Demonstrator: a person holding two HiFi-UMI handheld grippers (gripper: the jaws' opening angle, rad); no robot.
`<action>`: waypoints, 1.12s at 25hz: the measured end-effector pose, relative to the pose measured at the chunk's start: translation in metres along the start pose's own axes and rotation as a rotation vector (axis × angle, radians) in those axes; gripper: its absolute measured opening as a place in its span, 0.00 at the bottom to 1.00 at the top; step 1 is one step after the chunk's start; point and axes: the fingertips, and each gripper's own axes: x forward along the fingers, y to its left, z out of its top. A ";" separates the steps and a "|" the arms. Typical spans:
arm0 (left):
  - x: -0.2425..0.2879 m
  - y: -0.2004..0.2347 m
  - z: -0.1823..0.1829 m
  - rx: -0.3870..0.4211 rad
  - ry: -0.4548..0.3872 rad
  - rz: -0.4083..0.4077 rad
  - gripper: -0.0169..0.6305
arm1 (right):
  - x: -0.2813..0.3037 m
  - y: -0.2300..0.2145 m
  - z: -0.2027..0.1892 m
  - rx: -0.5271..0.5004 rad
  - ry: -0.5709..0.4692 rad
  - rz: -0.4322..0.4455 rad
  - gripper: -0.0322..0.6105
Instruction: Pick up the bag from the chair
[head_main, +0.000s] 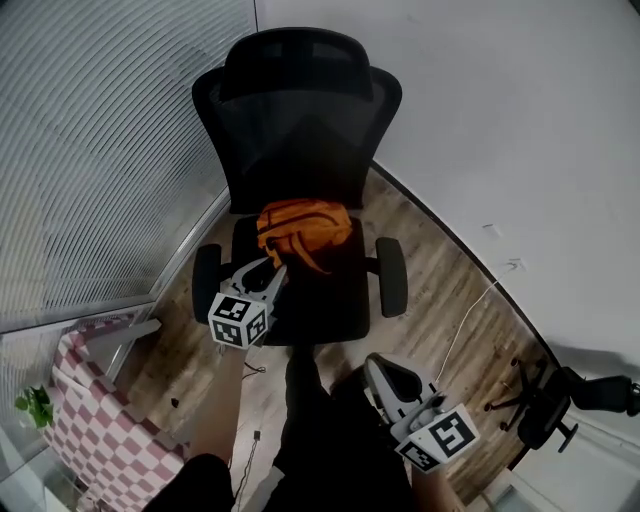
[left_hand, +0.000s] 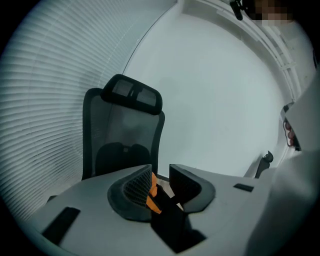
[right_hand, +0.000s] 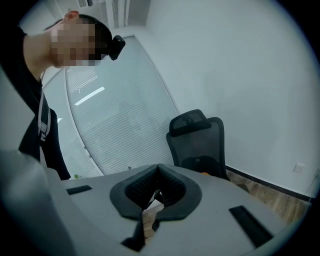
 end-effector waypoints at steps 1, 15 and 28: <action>0.004 0.006 -0.004 0.000 0.006 0.009 0.20 | 0.003 0.000 -0.004 0.002 0.008 0.002 0.08; 0.055 0.083 -0.062 0.027 0.104 0.087 0.27 | 0.014 0.000 -0.050 0.084 0.077 -0.025 0.08; 0.100 0.120 -0.096 -0.016 0.210 0.070 0.34 | 0.018 -0.003 -0.058 0.105 0.092 -0.064 0.08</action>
